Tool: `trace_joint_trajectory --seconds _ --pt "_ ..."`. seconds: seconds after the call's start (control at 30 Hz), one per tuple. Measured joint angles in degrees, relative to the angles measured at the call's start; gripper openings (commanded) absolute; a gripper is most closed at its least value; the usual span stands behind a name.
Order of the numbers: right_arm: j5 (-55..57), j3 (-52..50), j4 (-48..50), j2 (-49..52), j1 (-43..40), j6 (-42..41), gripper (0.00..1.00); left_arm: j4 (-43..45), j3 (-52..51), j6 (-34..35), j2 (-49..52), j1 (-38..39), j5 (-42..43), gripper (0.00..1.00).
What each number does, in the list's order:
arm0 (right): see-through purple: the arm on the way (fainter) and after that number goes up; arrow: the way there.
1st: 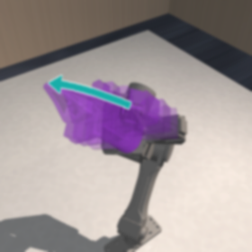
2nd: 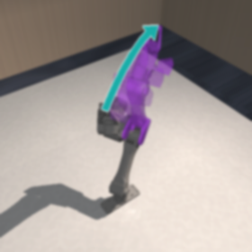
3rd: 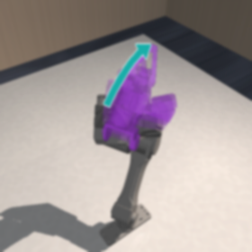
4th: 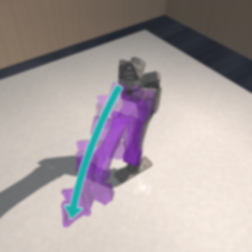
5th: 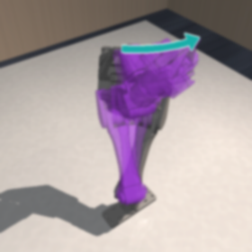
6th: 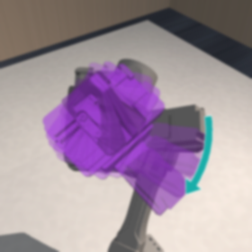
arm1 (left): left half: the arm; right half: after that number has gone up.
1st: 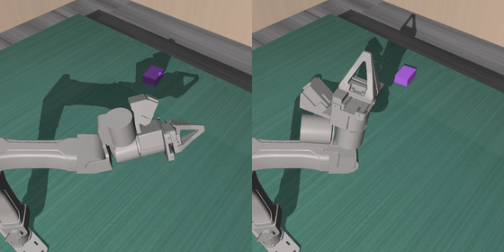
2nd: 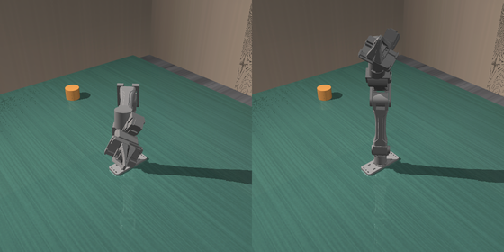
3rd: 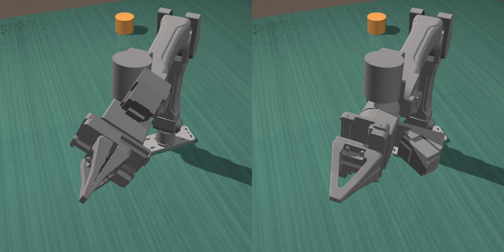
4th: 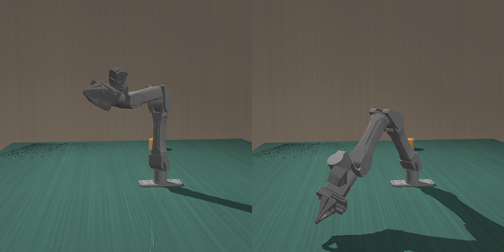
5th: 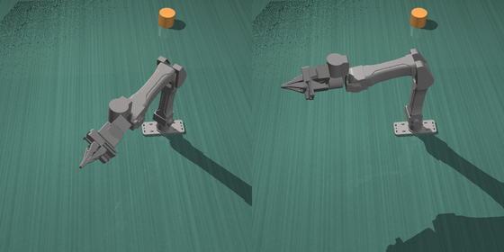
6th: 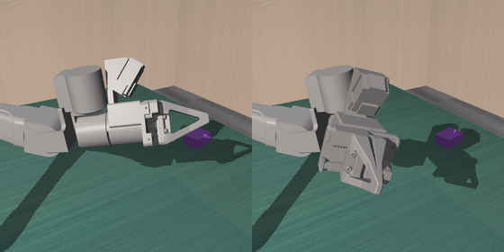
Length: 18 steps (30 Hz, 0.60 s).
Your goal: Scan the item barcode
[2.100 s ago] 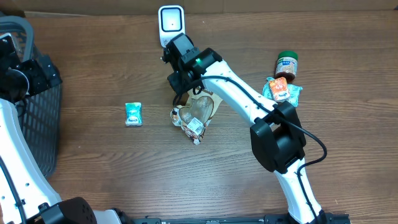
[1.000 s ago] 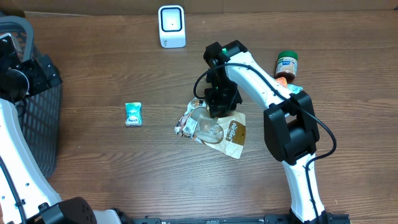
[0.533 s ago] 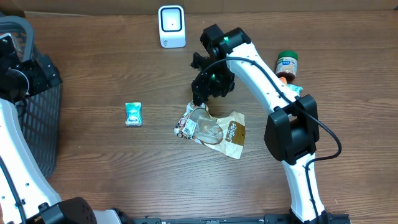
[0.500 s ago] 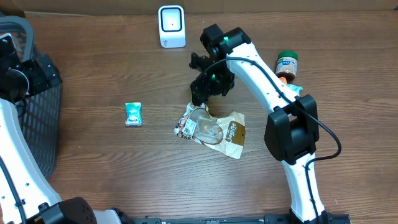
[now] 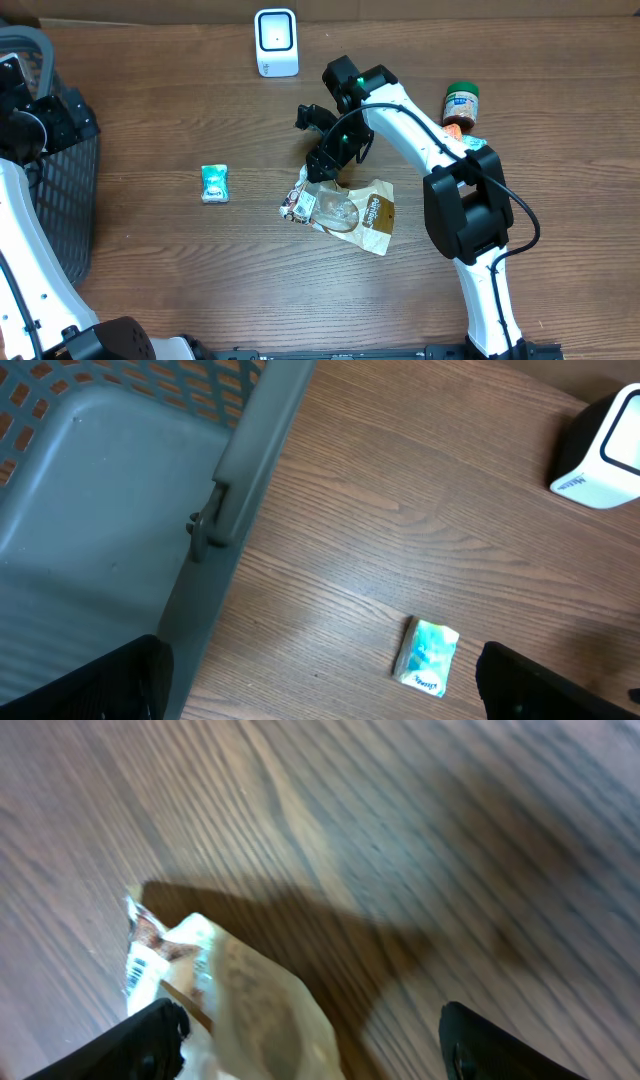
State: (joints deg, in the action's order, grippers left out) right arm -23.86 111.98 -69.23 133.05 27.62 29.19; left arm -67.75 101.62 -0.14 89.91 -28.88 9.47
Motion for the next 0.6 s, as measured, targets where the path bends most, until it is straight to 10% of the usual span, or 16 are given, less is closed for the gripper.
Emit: trace_joint_trajectory --seconds 0.1,0.33,0.6 --pt "-2.69 -1.73 1.36 0.0 -0.07 0.42 0.69 0.0 0.0 0.0 0.0 0.0 0.0 1.0" --pt "-6.82 -5.14 3.48 0.0 -0.11 -0.2 0.11 0.0 0.0 0.0 -0.02 0.0 0.0 1.0" --pt "-7.48 -5.09 8.2 0.0 -0.39 -9.25 0.04 0.0 0.0 0.0 0.0 0.0 0.0 1.0"
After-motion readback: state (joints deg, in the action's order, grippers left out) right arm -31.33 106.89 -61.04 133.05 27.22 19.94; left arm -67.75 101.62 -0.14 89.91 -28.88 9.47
